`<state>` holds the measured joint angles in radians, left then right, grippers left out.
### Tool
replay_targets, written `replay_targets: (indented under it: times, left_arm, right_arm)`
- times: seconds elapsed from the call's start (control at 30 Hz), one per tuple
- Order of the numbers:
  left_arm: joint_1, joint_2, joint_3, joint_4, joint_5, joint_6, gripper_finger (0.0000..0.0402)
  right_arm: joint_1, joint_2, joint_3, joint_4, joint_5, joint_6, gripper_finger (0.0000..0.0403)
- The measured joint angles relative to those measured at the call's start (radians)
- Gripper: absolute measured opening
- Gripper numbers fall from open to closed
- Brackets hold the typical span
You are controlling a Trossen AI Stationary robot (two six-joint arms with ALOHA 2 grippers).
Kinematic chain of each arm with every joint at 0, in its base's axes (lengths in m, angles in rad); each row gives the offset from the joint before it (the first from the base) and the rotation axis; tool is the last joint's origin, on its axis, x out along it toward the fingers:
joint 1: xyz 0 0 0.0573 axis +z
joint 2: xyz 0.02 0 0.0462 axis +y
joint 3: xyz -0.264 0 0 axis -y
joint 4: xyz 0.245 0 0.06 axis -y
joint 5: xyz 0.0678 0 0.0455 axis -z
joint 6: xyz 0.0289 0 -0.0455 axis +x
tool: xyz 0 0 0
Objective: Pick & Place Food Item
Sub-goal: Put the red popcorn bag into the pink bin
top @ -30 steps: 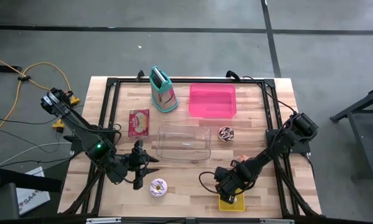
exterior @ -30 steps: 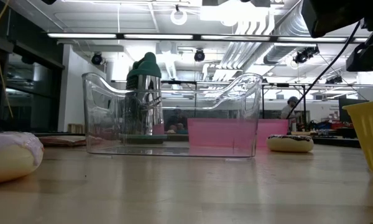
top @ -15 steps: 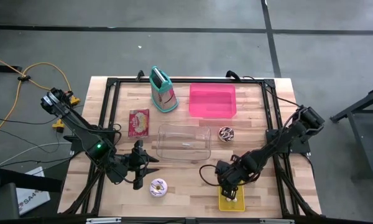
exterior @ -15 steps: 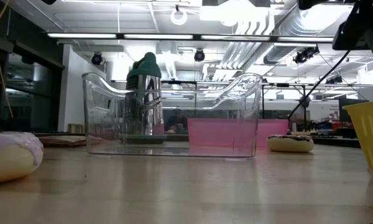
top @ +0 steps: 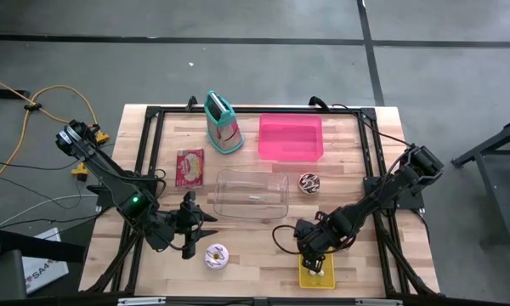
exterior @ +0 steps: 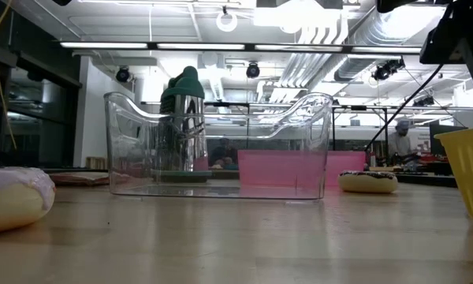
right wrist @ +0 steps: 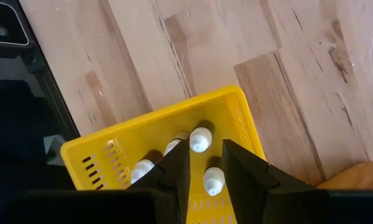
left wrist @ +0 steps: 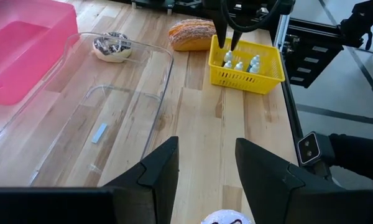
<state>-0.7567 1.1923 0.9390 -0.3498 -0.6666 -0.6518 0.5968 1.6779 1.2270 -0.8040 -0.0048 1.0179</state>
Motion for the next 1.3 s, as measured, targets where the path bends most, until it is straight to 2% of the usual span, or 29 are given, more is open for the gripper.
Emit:
replay_targets:
  times: [0.73,1.13,1.3]
  left_arm:
    - [0.000,0.000,0.000,0.000,0.000,0.000,0.0152]
    - [0.000,0.000,0.000,0.000,0.000,0.000,0.0152]
    - [0.000,0.000,0.000,0.000,0.000,0.000,0.0152]
  right_arm:
    - [-0.029,-0.011,-0.002,-0.008,0.006,-0.029,0.0082]
    - [-0.082,-0.018,-0.002,0.064,0.003,-0.200,0.0082]
    - [-0.113,-0.018,-0.001,0.066,0.005,-0.214,0.0082]
